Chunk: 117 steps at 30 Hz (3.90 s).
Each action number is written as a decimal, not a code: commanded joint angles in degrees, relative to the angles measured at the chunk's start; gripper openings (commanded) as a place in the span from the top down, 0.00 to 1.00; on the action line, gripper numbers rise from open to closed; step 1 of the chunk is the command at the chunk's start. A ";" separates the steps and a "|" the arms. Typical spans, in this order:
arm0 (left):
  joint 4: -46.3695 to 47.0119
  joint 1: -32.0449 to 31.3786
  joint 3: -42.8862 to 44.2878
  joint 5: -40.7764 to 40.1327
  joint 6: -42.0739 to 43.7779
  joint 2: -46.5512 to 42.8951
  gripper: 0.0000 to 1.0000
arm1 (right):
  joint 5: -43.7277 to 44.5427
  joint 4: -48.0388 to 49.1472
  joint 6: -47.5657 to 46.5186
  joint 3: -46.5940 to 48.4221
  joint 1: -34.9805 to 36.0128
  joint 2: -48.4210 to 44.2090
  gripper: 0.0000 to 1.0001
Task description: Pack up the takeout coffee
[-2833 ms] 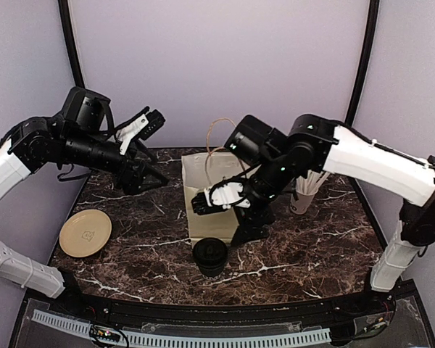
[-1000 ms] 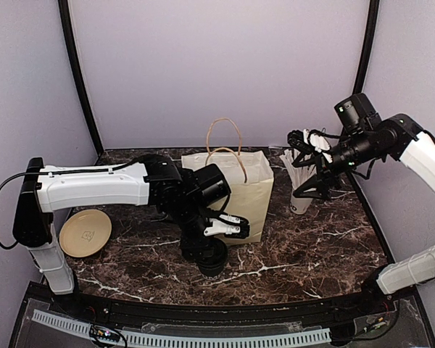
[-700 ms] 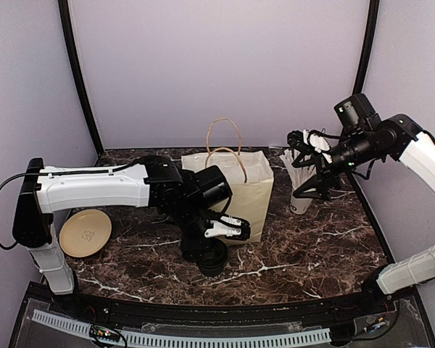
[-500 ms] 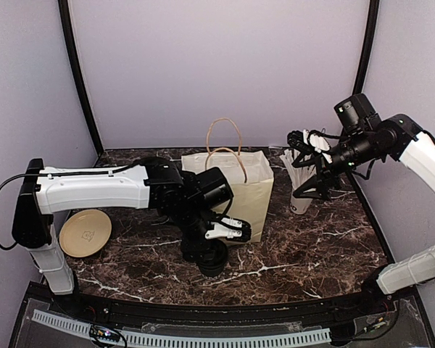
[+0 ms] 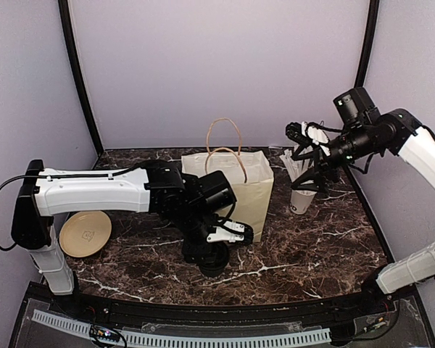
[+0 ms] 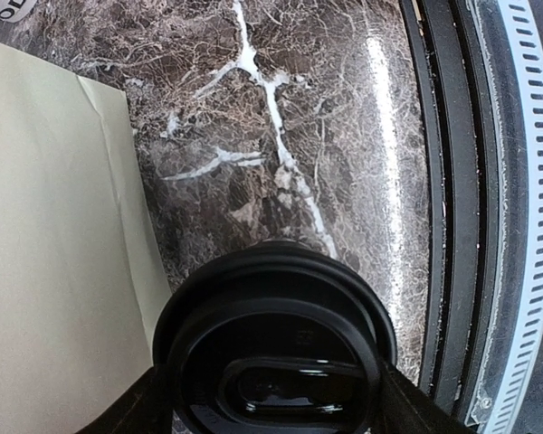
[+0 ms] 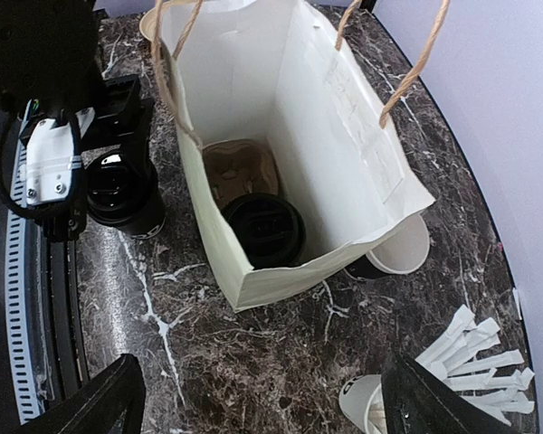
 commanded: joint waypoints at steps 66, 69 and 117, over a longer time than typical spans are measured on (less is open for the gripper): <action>7.81 -0.30 14.99 -10.33 -6.73 -25.71 0.44 | -7.95 5.24 11.09 22.02 7.45 15.38 1.00; 7.34 -0.35 15.12 -7.31 -6.60 -23.85 0.45 | -9.29 5.77 11.12 19.17 7.49 13.12 1.00; 4.74 -24.27 8.05 -41.13 8.21 -4.47 0.50 | -23.28 -3.16 4.16 9.37 15.13 8.01 1.00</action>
